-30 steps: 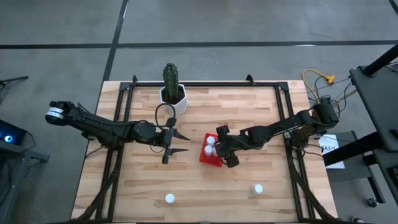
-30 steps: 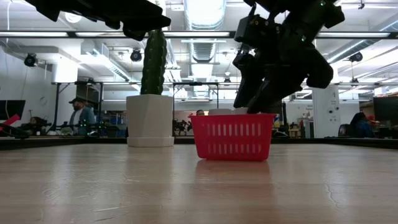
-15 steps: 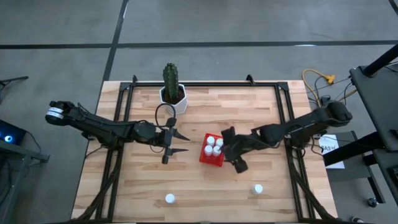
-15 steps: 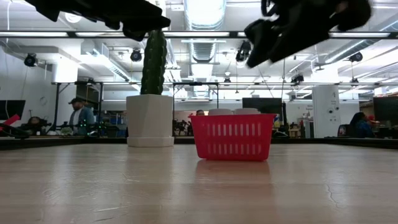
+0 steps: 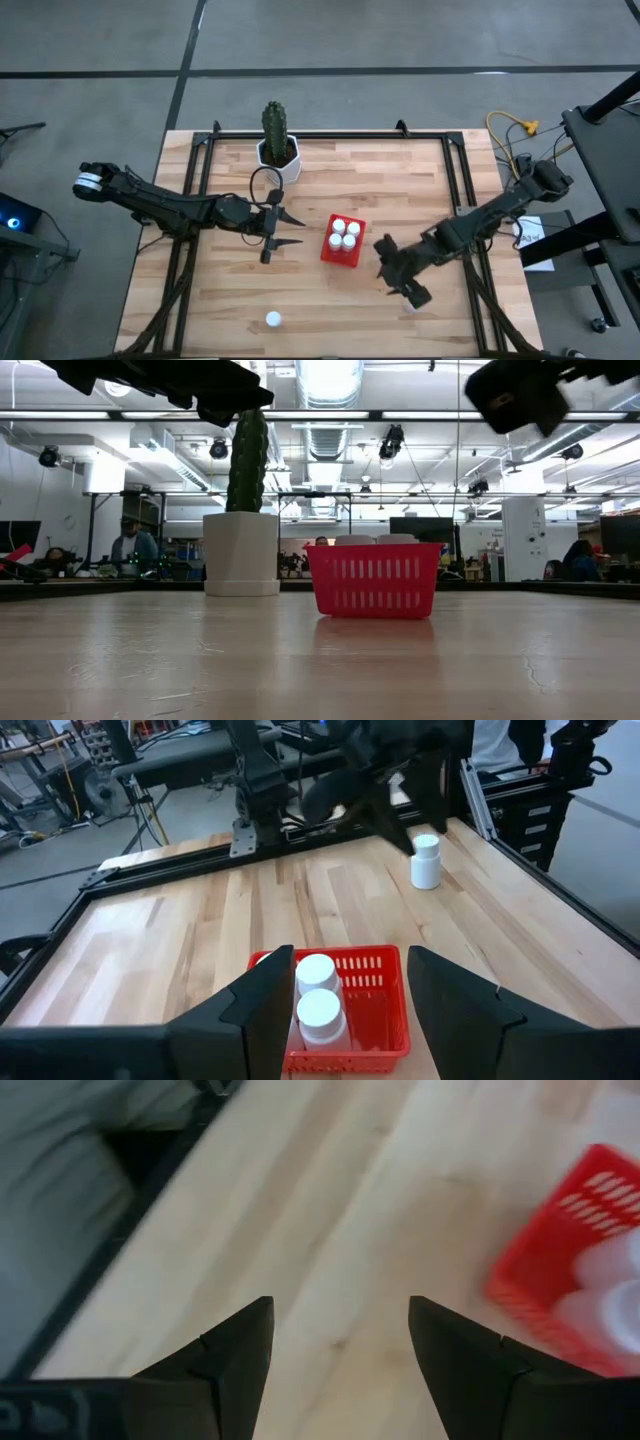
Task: Pick and place pill bottles into a basket
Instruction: Put the right white pill bottle into the red bin
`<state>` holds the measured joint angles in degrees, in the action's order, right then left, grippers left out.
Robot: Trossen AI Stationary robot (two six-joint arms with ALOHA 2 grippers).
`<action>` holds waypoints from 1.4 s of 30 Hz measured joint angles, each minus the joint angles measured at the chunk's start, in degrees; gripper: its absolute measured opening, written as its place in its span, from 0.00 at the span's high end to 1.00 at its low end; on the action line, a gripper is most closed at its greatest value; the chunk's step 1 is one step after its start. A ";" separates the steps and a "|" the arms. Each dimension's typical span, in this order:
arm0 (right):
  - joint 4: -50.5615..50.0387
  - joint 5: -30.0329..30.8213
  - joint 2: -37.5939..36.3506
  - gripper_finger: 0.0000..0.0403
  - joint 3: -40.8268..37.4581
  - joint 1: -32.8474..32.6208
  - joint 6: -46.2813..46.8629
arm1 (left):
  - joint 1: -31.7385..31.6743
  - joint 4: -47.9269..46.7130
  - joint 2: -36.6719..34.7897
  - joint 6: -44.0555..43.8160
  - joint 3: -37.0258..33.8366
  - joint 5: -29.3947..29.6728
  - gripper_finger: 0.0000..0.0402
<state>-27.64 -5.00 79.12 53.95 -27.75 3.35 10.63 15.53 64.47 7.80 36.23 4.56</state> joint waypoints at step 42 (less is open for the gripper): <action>-9.89 -0.05 12.64 0.44 0.15 -15.91 19.24 | 0.04 -0.13 0.00 -0.03 0.00 -0.04 0.56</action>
<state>-37.53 -5.05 91.76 54.11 -43.66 22.59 10.68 15.40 64.47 7.77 36.23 4.51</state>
